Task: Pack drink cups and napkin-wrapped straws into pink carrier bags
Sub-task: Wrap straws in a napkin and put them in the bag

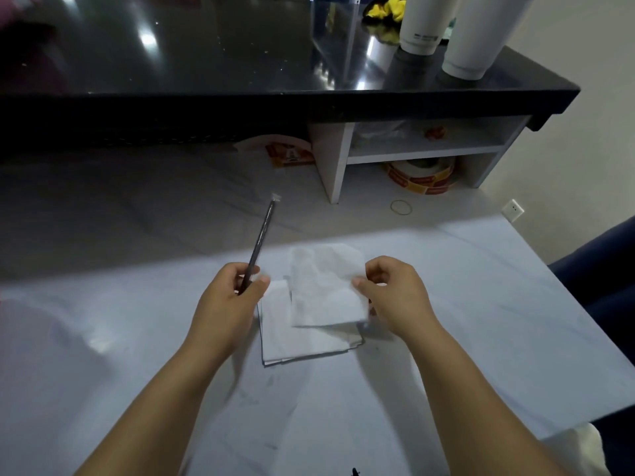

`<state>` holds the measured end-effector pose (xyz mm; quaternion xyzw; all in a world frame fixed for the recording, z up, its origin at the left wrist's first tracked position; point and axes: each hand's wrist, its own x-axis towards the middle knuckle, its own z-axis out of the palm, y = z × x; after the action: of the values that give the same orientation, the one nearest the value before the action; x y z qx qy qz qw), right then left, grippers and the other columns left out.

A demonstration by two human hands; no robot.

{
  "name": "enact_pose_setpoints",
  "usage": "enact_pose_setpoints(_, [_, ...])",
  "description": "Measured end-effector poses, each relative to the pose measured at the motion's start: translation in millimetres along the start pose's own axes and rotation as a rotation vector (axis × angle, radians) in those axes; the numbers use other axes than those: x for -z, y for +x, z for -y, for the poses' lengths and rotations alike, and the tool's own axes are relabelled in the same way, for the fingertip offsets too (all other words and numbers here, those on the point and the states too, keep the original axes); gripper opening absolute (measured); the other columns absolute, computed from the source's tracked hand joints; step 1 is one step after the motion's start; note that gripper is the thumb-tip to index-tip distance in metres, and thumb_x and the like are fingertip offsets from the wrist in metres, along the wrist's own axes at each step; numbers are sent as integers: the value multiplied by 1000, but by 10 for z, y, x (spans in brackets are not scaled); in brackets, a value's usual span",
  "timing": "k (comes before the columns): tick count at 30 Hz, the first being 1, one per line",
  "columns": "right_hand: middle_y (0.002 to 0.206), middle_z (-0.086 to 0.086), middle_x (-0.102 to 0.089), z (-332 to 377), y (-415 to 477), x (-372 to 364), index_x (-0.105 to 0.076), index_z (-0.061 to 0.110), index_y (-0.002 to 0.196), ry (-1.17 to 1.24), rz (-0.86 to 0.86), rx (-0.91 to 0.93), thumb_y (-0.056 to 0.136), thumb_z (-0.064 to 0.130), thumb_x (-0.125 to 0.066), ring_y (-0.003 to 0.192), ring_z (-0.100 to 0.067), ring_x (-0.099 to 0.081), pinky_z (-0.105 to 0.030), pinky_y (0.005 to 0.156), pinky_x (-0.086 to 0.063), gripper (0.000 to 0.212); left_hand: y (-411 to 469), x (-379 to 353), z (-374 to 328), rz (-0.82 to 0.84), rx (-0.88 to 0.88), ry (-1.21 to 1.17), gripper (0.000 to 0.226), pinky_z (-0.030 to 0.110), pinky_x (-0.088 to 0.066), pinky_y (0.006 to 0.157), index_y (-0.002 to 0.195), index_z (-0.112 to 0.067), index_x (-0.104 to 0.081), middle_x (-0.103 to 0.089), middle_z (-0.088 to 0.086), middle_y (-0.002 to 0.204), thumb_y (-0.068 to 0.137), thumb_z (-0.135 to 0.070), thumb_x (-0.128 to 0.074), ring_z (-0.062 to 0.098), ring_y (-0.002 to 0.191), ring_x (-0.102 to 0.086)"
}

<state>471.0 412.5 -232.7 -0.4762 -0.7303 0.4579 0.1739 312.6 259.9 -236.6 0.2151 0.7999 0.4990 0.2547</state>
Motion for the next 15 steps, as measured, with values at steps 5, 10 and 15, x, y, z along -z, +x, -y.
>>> enact_pose_setpoints(5, [83, -10, -67, 216, -65, -15, -63, 11, 79, 223, 114, 51, 85, 9, -68, 66, -21, -61, -26, 49, -51, 8, -6, -7, -76, 39, 42, -26, 29, 30, -47, 75, 108, -25, -55, -61, -12, 97, 85, -39, -62, 10, 90, -60])
enact_pose_setpoints(10, [84, -11, -69, 235, -89, -108, -67, 10, 85, 296, 220, 20, 88, 13, -66, 63, -19, -63, -27, 53, -51, 4, -15, 54, -99, 28, 8, -49, 2, 37, -54, 74, 86, -23, -65, -70, -4, 87, 85, -23, -66, 17, 81, -65])
enact_pose_setpoints(15, [87, 6, -63, 60, -89, -141, -60, 21, 93, -135, 72, -16, 87, 34, -65, 72, -7, -59, -25, 63, -47, 15, 34, 179, -23, -103, 26, -121, 12, 30, -47, 60, 84, -32, -60, -67, -7, 87, 89, -20, -60, 13, 71, -60])
